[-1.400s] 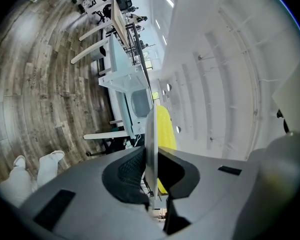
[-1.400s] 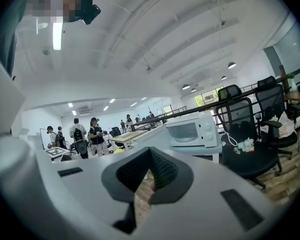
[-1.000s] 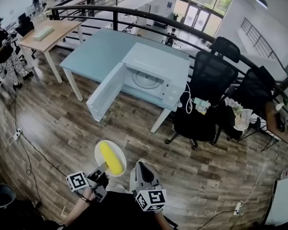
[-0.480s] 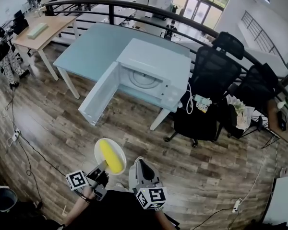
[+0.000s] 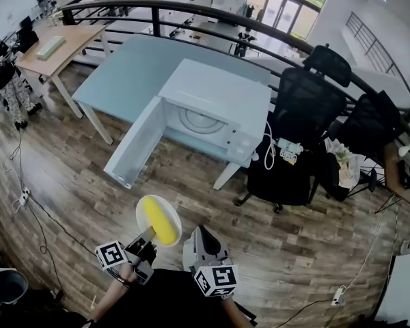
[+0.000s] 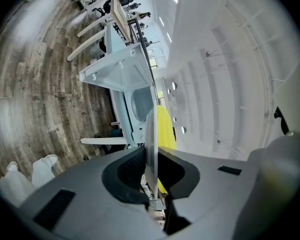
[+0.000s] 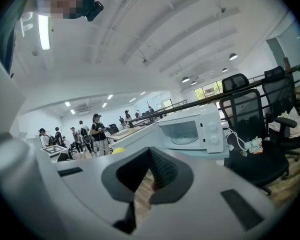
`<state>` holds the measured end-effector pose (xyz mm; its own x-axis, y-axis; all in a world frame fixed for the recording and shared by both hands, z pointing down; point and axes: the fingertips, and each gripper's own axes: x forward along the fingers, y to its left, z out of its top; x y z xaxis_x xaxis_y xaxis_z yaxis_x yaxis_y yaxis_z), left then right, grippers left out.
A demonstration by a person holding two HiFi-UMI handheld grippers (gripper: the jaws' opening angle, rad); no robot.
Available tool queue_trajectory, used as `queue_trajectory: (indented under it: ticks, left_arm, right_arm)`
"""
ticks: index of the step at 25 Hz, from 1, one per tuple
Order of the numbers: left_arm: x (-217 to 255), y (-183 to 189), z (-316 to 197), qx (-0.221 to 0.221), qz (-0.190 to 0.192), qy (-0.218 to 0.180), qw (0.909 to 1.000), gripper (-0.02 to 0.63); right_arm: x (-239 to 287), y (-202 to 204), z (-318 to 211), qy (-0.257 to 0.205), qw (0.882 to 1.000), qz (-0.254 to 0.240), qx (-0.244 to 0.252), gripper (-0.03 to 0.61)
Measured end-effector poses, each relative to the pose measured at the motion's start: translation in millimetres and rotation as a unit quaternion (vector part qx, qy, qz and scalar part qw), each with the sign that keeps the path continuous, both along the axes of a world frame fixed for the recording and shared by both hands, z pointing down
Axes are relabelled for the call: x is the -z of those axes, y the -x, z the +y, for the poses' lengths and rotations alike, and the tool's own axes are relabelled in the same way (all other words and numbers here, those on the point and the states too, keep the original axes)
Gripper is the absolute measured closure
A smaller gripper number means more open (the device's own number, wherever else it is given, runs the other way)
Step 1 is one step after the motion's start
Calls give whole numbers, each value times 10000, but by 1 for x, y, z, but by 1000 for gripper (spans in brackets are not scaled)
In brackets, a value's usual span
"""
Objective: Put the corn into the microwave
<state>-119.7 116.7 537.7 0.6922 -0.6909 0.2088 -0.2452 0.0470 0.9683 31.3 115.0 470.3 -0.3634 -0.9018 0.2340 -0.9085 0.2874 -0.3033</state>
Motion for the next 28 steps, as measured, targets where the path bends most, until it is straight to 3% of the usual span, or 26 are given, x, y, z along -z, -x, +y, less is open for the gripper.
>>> queue_trajectory:
  ticks: [28]
  left_arm:
    - [2, -103, -131, 322, 2, -99, 9994, 577]
  right_arm:
    - [3, -93, -129, -204, 9990, 117, 381, 569]
